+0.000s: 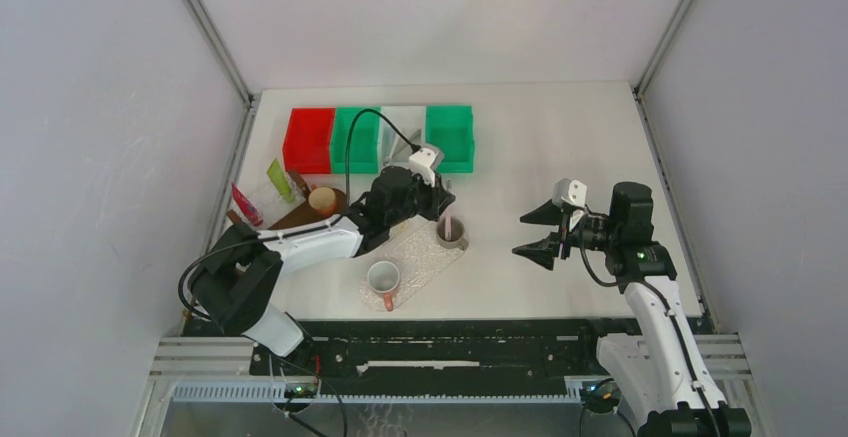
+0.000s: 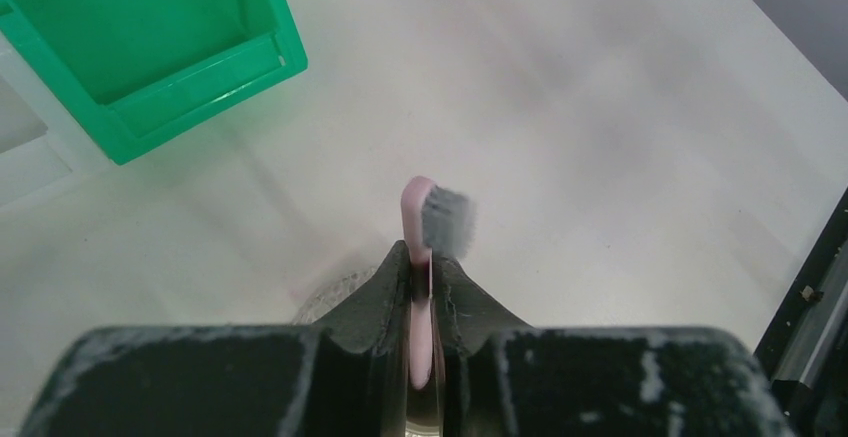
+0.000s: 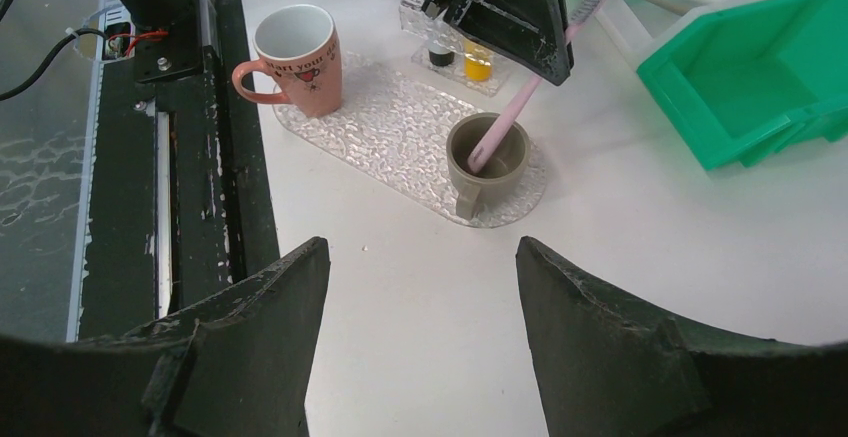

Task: Prepare toiletry sets of a toothbrush and toothpaste on the tray
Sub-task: Place the toothbrush in the cup, then pick up the toothbrush from the storage box.

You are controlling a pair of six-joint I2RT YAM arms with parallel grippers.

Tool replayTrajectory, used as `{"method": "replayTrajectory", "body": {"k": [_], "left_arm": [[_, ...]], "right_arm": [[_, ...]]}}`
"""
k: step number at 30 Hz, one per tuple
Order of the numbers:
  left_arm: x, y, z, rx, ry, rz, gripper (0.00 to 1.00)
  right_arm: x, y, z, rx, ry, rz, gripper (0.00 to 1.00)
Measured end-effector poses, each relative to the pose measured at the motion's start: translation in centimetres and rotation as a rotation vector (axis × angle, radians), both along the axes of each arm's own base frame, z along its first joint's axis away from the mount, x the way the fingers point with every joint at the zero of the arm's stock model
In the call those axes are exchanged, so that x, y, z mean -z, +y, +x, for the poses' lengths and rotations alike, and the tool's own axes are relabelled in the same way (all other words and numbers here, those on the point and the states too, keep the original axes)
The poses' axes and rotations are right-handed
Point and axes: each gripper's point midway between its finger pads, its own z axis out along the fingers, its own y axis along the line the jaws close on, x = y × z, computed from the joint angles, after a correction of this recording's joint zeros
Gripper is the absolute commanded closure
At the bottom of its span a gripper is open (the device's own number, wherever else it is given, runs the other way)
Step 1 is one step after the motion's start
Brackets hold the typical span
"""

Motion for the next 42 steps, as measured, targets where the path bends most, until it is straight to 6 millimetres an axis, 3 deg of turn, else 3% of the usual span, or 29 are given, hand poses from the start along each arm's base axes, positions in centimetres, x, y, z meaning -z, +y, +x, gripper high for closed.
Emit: {"method": "replayTrajectory", "body": {"k": [10, 28, 35, 38, 42], "left_arm": [[0.6, 0.3, -0.2, 0.007, 0.013, 0.035, 0.81], [-0.5, 0.7, -0.4, 0.014, -0.011, 0.055, 0.80], [-1.0, 0.8, -0.4, 0.016, 0.007, 0.062, 0.71], [-1.9, 0.6, 0.0, 0.020, 0.019, 0.051, 0.62], [-3.3, 0.3, 0.9, 0.022, 0.031, 0.039, 0.58]], "right_arm": [[0.0, 0.0, 0.0, 0.000, 0.000, 0.000, 0.23], [0.0, 0.0, 0.0, 0.000, -0.001, 0.000, 0.23], [0.0, 0.0, 0.0, 0.000, -0.001, 0.000, 0.23], [0.0, 0.0, 0.0, 0.000, 0.000, 0.000, 0.23], [0.0, 0.0, 0.0, 0.000, 0.000, 0.000, 0.23]]}}
